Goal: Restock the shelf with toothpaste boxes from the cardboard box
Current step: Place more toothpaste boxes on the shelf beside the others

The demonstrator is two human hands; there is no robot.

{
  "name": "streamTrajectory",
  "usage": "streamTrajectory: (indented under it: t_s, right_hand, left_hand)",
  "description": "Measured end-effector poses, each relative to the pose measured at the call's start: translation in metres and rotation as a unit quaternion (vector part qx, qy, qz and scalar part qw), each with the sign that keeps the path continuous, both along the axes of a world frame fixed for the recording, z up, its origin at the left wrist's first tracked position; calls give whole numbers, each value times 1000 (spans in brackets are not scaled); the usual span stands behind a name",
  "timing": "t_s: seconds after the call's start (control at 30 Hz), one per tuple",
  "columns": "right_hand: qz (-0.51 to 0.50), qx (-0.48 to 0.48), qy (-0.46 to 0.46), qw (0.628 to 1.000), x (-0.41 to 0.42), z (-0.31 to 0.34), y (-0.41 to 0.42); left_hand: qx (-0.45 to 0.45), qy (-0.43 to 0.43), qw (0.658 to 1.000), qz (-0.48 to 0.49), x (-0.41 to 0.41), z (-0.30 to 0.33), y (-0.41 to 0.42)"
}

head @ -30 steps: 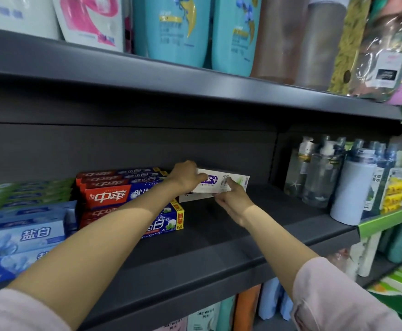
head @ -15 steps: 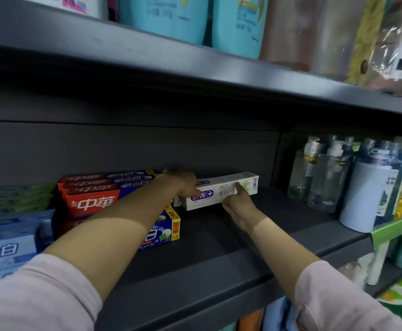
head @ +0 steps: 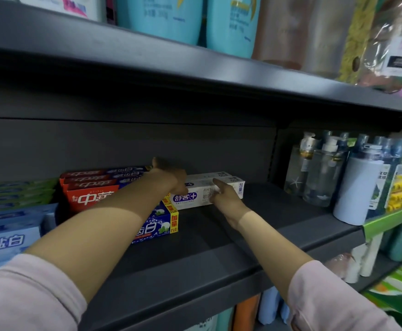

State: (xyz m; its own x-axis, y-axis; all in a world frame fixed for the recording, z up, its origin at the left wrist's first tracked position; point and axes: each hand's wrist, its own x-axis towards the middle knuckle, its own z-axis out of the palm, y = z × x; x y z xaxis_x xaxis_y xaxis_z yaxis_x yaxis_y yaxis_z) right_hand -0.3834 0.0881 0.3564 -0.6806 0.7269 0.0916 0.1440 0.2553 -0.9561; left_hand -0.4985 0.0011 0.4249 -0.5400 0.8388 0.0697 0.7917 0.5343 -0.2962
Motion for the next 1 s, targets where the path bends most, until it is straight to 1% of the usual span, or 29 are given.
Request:
streamTrajectory:
  t_s: [0.03, 0.1, 0.17, 0.3, 0.43, 0.57, 0.63, 0.73, 0.83, 0.9, 1.0]
  right_hand:
    - [0, 3, 3, 1000, 3, 1, -1]
    - [-4, 7, 11, 1000, 9, 4, -2]
    - [-17, 31, 1, 999, 17, 8, -6]
    - [-50, 91, -44, 994, 47, 14, -26]
    - [-83, 177, -101, 976, 97, 15, -61]
    - [-114, 228, -148, 956, 152, 9, -105]
    - [-137, 236, -176, 946, 182, -4, -121]
    - [-181, 215, -226, 933, 232, -35, -142]
    - [-206, 183, -283, 919, 279, -78, -154]
    - [-226, 144, -317, 910, 309, -113, -157]
    - [-246, 91, -359, 895, 345, -165, -150]
  left_hand:
    - [16, 20, 1000, -12, 2, -1, -1]
    - [64, 11, 997, -35, 7, -3, -4]
    - [129, -29, 989, -59, 18, -1, -10]
    - [241, -99, 961, -90, 48, 4, -32]
    - [298, -199, 930, -80, 86, -5, -58]
    - [342, -295, 884, -121, 136, -20, -88]
    - [340, -333, 868, -143, 163, -37, -99]
    - [316, -391, 848, -167, 209, -73, -104]
    - [242, -409, 861, -183, 251, -122, -98]
    - [189, -422, 865, -196, 279, -159, -89]
    - [129, -427, 875, -190, 309, -211, -74]
